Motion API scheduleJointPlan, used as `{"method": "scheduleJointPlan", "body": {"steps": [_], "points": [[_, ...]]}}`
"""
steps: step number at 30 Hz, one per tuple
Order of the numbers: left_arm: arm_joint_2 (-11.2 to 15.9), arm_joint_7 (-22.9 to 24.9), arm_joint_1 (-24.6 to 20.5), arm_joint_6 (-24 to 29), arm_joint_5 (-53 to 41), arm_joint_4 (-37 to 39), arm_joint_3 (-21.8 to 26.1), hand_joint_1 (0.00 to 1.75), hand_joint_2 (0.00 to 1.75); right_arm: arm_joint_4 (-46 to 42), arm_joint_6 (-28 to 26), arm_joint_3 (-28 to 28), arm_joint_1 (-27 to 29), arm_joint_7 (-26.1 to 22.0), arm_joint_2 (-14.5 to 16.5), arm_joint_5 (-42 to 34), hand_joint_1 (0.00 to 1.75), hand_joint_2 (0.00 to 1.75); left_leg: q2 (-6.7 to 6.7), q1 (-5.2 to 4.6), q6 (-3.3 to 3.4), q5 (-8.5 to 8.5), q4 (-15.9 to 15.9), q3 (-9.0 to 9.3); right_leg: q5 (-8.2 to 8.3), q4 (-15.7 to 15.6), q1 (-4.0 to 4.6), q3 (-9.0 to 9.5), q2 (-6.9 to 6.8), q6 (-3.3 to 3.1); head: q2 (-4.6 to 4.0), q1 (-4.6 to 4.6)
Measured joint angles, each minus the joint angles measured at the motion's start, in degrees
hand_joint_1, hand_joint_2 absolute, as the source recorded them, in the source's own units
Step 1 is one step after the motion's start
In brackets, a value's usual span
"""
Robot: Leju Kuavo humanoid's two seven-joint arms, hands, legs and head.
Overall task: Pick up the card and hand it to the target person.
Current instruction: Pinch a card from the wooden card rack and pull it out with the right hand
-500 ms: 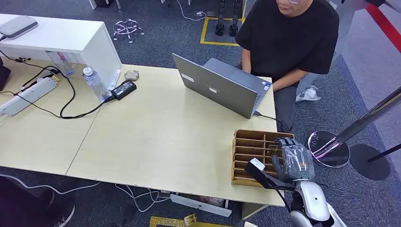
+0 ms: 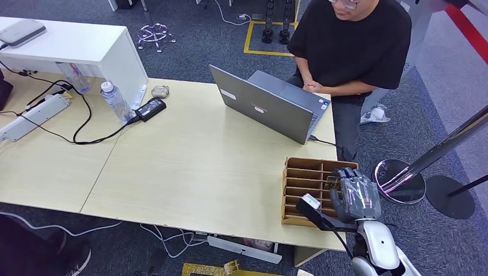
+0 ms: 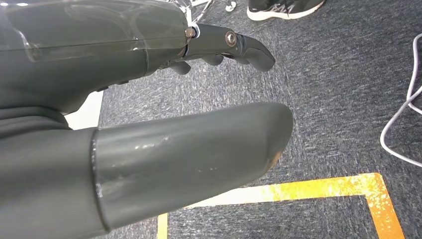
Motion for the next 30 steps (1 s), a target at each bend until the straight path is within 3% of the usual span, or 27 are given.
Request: {"method": "scheduleJointPlan", "body": {"steps": [5, 19, 30], "points": [[-0.01, -0.12, 0.0, 0.01, 0.06, 0.0, 0.01, 0.0, 0.0, 0.0, 0.09, 0.15, -0.03, 0.12, 0.0, 0.08, 0.89, 1.75, 0.0, 0.0, 0.0, 0.0, 0.0, 0.0, 0.0, 0.0, 0.0, 0.0, 0.0, 0.0, 0.0, 0.01], [0.0, -0.04, 0.0, 0.0, 0.11, 0.0, 0.01, 0.0, 0.0, 0.0, 0.17, 0.42, -0.04, 0.5, 0.0, 0.28, 1.32, 1.75, 0.0, 0.0, 0.0, 0.0, 0.0, 0.0, 0.0, 0.0, 0.0, 0.0, 0.0, 0.0, 0.0, -0.01], [0.0, -0.07, 0.0, 0.01, 0.11, 0.0, 0.01, 0.0, 0.0, 0.0, 0.35, 0.74, -0.46, 0.5, 0.0, 0.28, 1.43, 1.75, 0.0, 0.0, 0.0, 0.0, 0.0, 0.01, 0.0, 0.0, 0.0, 0.0, 0.0, 0.0, 0.0, 0.0]]}}
